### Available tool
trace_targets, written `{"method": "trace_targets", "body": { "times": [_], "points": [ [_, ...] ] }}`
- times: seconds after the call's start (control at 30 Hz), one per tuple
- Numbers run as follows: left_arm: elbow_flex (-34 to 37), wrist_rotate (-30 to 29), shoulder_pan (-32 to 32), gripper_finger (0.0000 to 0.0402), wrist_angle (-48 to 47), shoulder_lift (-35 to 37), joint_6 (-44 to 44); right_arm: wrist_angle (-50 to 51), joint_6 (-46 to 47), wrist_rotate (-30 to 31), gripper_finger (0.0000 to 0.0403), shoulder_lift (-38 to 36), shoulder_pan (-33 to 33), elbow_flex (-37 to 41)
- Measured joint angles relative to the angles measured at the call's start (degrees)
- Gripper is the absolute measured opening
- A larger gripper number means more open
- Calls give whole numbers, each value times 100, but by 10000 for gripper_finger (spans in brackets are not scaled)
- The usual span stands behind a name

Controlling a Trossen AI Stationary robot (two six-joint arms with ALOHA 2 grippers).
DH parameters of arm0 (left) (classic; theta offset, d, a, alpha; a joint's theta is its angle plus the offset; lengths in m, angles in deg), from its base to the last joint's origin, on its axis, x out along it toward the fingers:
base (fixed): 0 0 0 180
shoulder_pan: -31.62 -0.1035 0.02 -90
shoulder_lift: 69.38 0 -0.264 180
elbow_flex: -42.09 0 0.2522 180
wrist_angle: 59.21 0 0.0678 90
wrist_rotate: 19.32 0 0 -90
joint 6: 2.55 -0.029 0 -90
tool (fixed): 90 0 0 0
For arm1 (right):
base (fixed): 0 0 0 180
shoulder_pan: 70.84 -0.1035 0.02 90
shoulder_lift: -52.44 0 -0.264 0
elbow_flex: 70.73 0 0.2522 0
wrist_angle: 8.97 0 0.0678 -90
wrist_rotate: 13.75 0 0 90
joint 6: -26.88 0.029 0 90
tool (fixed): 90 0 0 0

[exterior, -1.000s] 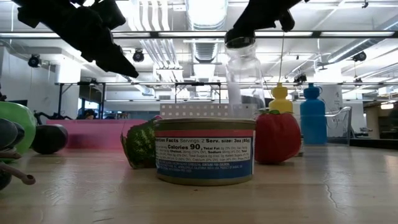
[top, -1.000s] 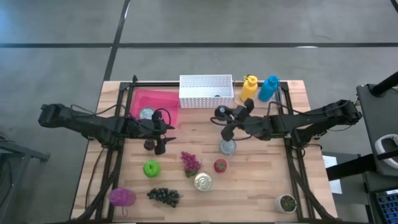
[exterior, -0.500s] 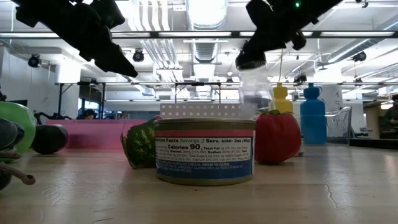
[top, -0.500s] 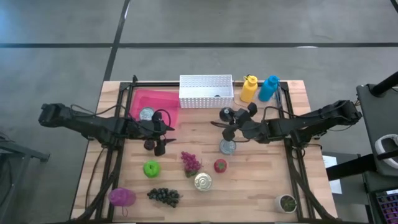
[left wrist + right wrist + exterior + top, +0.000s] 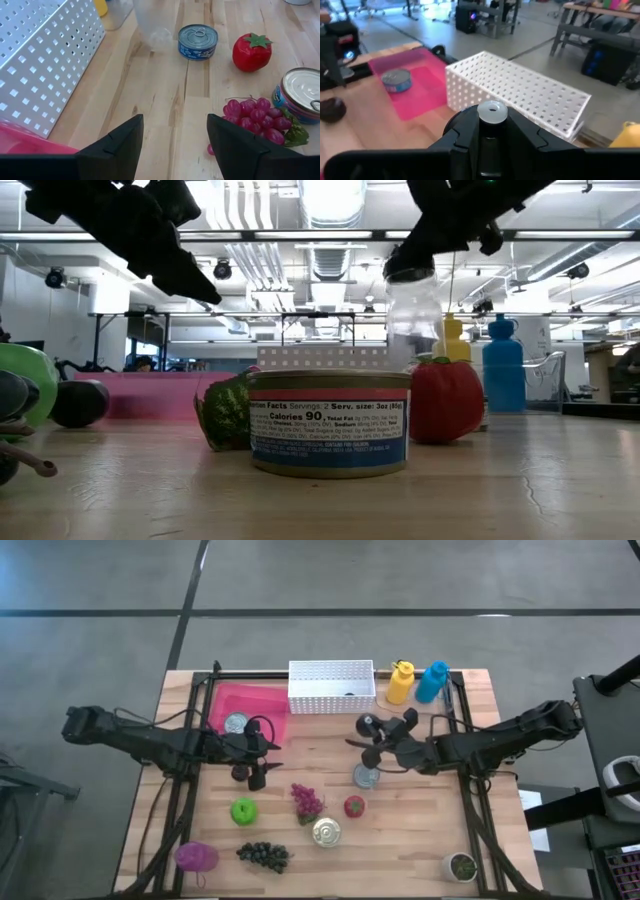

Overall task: Pick & Place Food Item
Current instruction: Put the transparent water bottle into the transparent bin

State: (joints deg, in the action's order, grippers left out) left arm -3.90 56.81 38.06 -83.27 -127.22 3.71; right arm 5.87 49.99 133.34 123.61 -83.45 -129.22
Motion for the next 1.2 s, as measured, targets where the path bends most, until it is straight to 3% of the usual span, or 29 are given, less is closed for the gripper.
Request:
{"method": "trace_targets", "body": {
  "times": [0.27,0.8,1.2],
  "points": [
    [0,0,0,223,0,0,17,4,-124,676,72,-406,-180,0],
    [0,0,0,225,0,0,15,7,-811,766,72,-1909,-176,-33],
    [1,0,0,225,13,0,7,7,-1711,1661,72,-2045,-26,-503]
  ]
}}
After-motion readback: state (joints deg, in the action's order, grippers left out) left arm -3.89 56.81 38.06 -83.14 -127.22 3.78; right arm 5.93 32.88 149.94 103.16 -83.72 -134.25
